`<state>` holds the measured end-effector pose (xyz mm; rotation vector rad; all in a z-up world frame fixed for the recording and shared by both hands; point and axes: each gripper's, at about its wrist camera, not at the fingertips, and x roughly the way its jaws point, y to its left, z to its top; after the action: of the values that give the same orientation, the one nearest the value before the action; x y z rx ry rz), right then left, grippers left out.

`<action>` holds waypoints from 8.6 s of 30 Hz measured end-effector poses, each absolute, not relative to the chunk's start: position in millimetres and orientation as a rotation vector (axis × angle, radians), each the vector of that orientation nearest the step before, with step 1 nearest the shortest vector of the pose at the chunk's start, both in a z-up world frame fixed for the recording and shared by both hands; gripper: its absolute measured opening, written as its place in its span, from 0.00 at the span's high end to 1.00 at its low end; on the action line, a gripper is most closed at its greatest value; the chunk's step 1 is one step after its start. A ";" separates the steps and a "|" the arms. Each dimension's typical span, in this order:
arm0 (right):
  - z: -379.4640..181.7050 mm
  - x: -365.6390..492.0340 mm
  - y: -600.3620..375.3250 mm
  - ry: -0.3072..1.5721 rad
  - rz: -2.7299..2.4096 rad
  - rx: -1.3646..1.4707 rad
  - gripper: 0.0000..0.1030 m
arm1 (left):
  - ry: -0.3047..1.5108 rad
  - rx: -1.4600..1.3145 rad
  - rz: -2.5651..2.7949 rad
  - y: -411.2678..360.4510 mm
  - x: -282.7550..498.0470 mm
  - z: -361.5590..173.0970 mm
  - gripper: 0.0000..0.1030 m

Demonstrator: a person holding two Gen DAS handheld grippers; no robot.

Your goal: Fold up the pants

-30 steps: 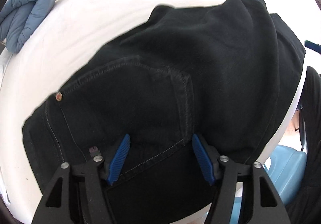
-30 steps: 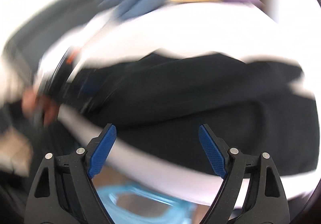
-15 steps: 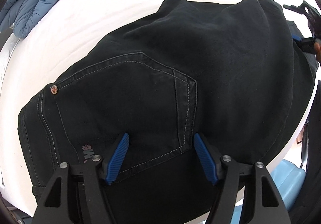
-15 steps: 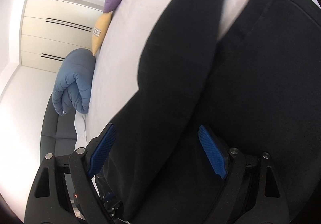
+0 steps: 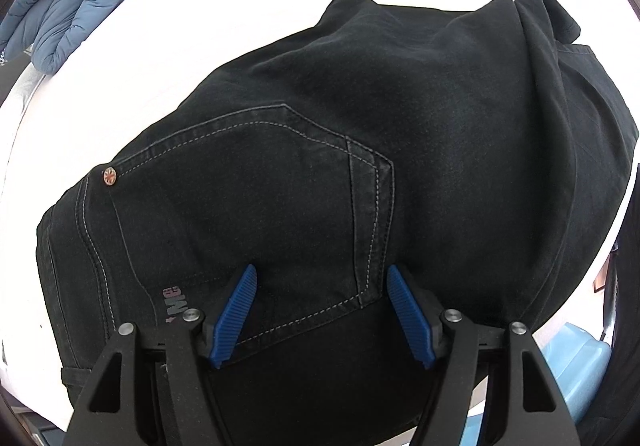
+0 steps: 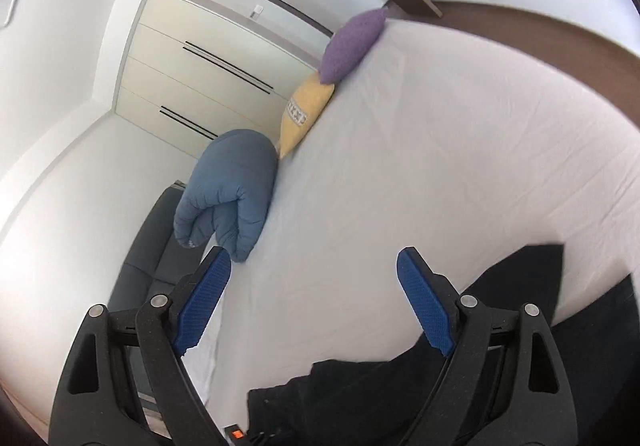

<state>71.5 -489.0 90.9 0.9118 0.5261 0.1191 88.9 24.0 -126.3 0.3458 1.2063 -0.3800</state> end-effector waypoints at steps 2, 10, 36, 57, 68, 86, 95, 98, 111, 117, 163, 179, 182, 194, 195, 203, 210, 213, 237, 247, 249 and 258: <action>69.8 64.8 -500.6 0.562 0.081 0.955 0.17 | 1.204 0.345 -0.379 25.9 87.2 -128.7 0.31; -80.3 10.3 -490.5 0.651 0.042 1.329 0.17 | 1.213 0.356 -0.381 21.6 88.7 -127.9 0.30; -94.7 68.7 -511.5 0.776 0.059 0.597 0.94 | 1.210 0.355 -0.377 18.3 91.3 -126.9 0.29; -79.0 -96.2 -629.5 1.195 -0.171 0.838 0.91 | 1.225 0.388 -0.409 17.4 103.4 -125.1 0.27; -64.1 -155.9 -605.7 0.802 0.093 1.262 0.88 | 1.221 0.385 -0.404 17.3 103.2 -126.3 0.26; -157.6 -81.3 -323.3 0.958 0.300 1.356 0.40 | 1.194 0.380 -0.409 22.2 95.0 -125.8 0.26; -155.5 -69.7 -338.2 0.956 0.270 1.345 0.67 | 1.181 0.372 -0.410 26.6 92.3 -125.7 0.26; -158.6 -65.8 -336.0 0.984 0.251 1.300 0.92 | 1.179 0.371 -0.407 27.2 91.3 -125.7 0.26; -104.3 -121.0 -355.2 1.031 0.254 1.298 0.93 | 1.188 0.372 -0.409 24.5 93.2 -124.2 0.25; -75.1 -154.1 -435.7 0.970 -0.040 1.026 0.93 | 1.187 0.375 -0.406 21.9 93.9 -124.0 0.25; -42.4 -23.4 -667.8 0.932 -0.070 0.711 0.94 | 1.216 0.411 -0.386 17.1 120.2 -132.6 0.04; -73.6 -73.9 -689.2 0.922 -0.201 0.868 0.86 | 1.224 0.418 -0.376 20.0 125.9 -137.3 0.01; -56.0 -102.6 -681.3 0.830 -0.153 0.895 0.86 | 1.222 0.418 -0.376 17.9 124.3 -136.5 0.01; -77.1 -164.4 -507.6 0.711 0.150 1.178 0.28 | 1.211 0.420 -0.374 19.7 121.6 -136.3 0.00; -84.4 -162.1 -493.9 0.740 0.163 1.205 0.32 | 1.208 0.418 -0.373 20.0 121.1 -136.1 0.00; -129.5 -148.4 -411.7 0.889 0.200 1.293 0.46 | 1.205 0.436 -0.398 25.2 115.8 -135.4 0.00; -138.5 -126.1 -359.9 0.969 0.285 1.311 0.46 | 1.215 0.474 -0.451 31.0 106.6 -134.0 0.00; -138.7 -108.2 -326.2 1.007 0.345 1.280 0.46 | 1.221 0.490 -0.477 39.8 102.1 -131.6 0.00; -174.0 -37.7 -200.8 1.135 0.379 1.314 0.47 | 1.248 0.523 -0.556 102.4 83.4 -133.5 0.00; -191.4 -50.7 -212.2 1.052 0.335 1.499 0.49 | 1.248 0.527 -0.555 85.6 88.5 -135.7 0.00; -190.8 -51.7 -214.4 1.043 0.326 1.501 0.54 | 1.249 0.527 -0.555 84.2 89.1 -136.1 0.00; -181.7 -43.5 -214.1 1.075 0.337 1.357 0.96 | 1.249 0.525 -0.556 82.6 89.7 -133.8 0.00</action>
<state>-43.5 -214.1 -181.7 1.3572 1.0753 0.3374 89.7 82.6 -133.8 0.5248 1.2488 -0.5563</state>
